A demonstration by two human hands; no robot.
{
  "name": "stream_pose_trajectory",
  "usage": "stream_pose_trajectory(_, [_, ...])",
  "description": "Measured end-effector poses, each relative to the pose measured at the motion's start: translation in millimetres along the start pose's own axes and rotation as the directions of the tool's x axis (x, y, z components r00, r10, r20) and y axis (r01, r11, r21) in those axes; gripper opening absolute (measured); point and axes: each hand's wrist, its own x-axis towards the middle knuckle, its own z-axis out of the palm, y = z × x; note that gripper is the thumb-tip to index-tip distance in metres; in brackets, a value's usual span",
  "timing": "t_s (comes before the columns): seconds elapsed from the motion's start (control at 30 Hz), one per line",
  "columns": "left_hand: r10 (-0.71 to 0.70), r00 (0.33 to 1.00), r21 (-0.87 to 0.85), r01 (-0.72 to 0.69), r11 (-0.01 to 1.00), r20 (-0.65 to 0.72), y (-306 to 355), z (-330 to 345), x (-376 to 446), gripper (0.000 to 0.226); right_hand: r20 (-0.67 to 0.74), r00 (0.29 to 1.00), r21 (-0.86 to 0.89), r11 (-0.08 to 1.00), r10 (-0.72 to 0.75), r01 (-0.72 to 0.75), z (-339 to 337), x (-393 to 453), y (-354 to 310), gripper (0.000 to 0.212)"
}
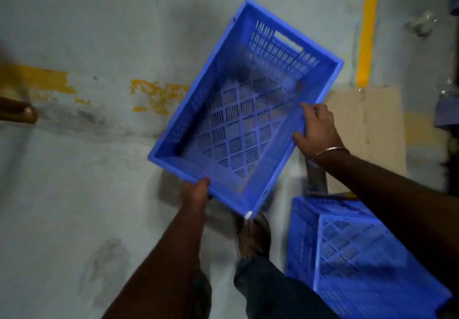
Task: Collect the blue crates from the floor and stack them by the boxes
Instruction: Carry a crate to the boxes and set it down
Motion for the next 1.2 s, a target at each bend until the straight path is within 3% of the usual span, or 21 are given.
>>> stream_pose_trajectory(0.1, [0.106, 0.986, 0.276, -0.067, 0.959, -0.129, 18.5, -67.4, 16.8, 0.055, -0.115, 0.991, -0.044, 0.996, 0.073, -0.078, -9.5, 21.9, -3.7, 0.094])
stream_pose_trajectory(0.2, [0.233, 0.954, 0.441, -0.129, 0.888, -0.189, 34.7, -124.2, 26.0, 0.030, 0.059, 0.980, 0.032, 0.981, 0.188, -0.191, 4.4, 41.7, -1.4, 0.106])
stream_pose_trajectory(0.23, [0.268, 0.940, 0.468, -0.142, 0.872, -0.213, 38.2, -139.0, 26.1, 0.024, 0.153, 0.967, 0.080, 0.972, 0.205, -0.219, 11.6, 45.0, -3.8, 0.098])
stream_pose_trajectory(0.3, [0.307, 0.924, 0.516, -0.153, 0.843, -0.228, 42.6, -165.3, 25.1, 0.018, 0.309, 0.922, 0.081, 0.959, 0.234, -0.271, 25.9, 42.0, -12.3, 0.060])
stream_pose_trajectory(0.37, [0.299, 0.922, 0.517, -0.137, 0.845, -0.244, 43.8, -187.1, 23.9, 0.017, 0.337, 0.911, 0.064, 0.960, 0.237, -0.273, 37.4, 32.0, -16.0, 0.031])
stream_pose_trajectory(0.5, [0.308, 0.906, 0.525, -0.118, 0.843, -0.292, 49.5, -242.7, -2.6, 0.045, 0.324, 0.928, 0.054, 0.976, 0.184, -0.213, 24.3, -15.0, -46.2, 0.026])
stream_pose_trajectory(0.67, [0.259, 0.900, 0.380, -0.116, 0.918, -0.351, 46.0, -331.7, -111.7, 0.047, 0.327, 0.944, 0.057, 0.995, 0.054, -0.077, -69.5, -83.2, -119.4, 0.030])
stream_pose_trajectory(0.83, [0.151, 0.947, 0.024, -0.150, 0.988, -0.284, 16.3, -420.3, -295.2, 0.036, 0.305, 0.940, 0.161, 0.981, -0.156, 0.111, -219.7, -190.7, -188.5, 0.031])
stream_pose_trajectory(1.0, [0.181, 0.928, -0.274, -0.276, 0.921, -0.327, -22.5, -478.2, -511.3, 0.034, 0.219, 0.907, 0.195, 0.927, -0.360, 0.321, -332.3, -319.3, -251.3, 0.034])
stream_pose_trajectory(1.2, [0.167, 0.858, -0.410, -0.392, 0.823, -0.485, -152.9, -552.5, -640.3, 0.036, 0.187, 0.843, 0.238, 0.856, -0.504, 0.459, -357.9, -458.9, -315.0, 0.024])
